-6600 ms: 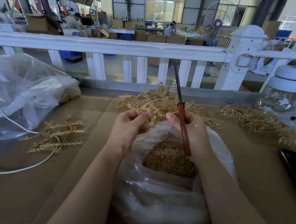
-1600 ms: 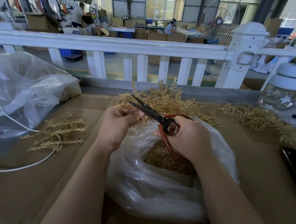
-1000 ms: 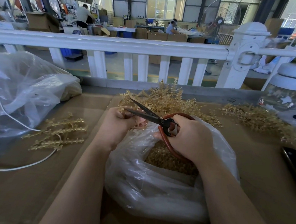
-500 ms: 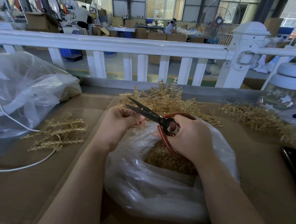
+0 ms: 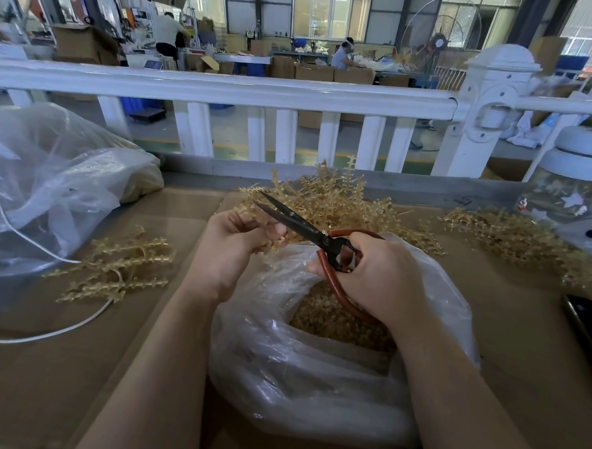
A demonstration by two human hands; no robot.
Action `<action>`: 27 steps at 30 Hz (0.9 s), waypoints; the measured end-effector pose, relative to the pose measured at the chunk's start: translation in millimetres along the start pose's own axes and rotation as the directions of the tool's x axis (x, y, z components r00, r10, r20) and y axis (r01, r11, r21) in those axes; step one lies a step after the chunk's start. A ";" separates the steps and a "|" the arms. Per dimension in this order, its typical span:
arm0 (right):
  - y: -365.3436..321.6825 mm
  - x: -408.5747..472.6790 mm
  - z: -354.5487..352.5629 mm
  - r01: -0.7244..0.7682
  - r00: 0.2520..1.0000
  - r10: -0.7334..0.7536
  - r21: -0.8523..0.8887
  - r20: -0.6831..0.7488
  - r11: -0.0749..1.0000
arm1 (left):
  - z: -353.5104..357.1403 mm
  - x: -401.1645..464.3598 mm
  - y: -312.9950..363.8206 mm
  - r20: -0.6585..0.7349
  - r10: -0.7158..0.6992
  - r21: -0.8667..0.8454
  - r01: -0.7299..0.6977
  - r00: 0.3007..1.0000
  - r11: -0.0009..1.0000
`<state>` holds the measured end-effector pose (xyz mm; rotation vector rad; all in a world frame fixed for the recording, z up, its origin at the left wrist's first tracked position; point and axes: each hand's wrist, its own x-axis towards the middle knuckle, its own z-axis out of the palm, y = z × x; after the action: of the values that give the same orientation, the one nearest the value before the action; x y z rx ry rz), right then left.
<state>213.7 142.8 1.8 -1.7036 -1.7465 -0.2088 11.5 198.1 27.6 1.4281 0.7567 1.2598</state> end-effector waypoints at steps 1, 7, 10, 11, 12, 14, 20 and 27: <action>-0.2 -0.1 -0.3 -0.004 1.000 0.004 0.003 0.000 1.000 | 0.0 -0.1 -0.2 0.013 0.007 0.010 -0.008 1.000 1.000; -1.8 0.0 -2.1 -0.041 0.999 0.040 0.025 0.020 0.999 | 0.3 2.2 -2.7 0.052 -0.011 -0.028 0.013 0.999 1.000; -2.0 0.4 -2.0 -0.056 0.998 0.054 0.042 0.031 0.998 | 0.8 3.6 -4.2 0.043 -0.010 -0.054 0.012 0.999 0.998; -2.2 0.6 -2.1 -0.062 0.998 0.061 0.040 0.035 0.997 | 0.8 3.9 -5.2 0.041 -0.011 -0.048 0.013 0.999 0.999; -2.3 0.7 -2.3 -0.068 0.997 0.067 0.034 0.037 0.997 | 1.0 4.1 -6.3 0.042 -0.014 -0.034 0.016 0.999 0.999; -2.4 0.8 -2.5 -0.080 0.996 0.079 0.029 0.035 0.996 | 1.4 3.9 -7.6 0.049 -0.012 0.009 0.011 0.999 1.000; -2.4 0.6 -2.5 -0.081 0.996 0.080 0.036 0.029 0.996 | 2.7 4.3 -9.9 -0.012 0.037 0.024 -0.037 0.999 0.999; -2.8 -0.2 -4.4 -0.095 0.994 0.093 0.027 0.056 0.995 | 3.9 3.5 -8.8 -0.033 0.030 -0.023 -0.031 0.999 0.999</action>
<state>212.6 139.9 6.0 -1.7805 -1.6952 -0.0952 17.6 202.5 20.7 1.4080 0.7426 1.3141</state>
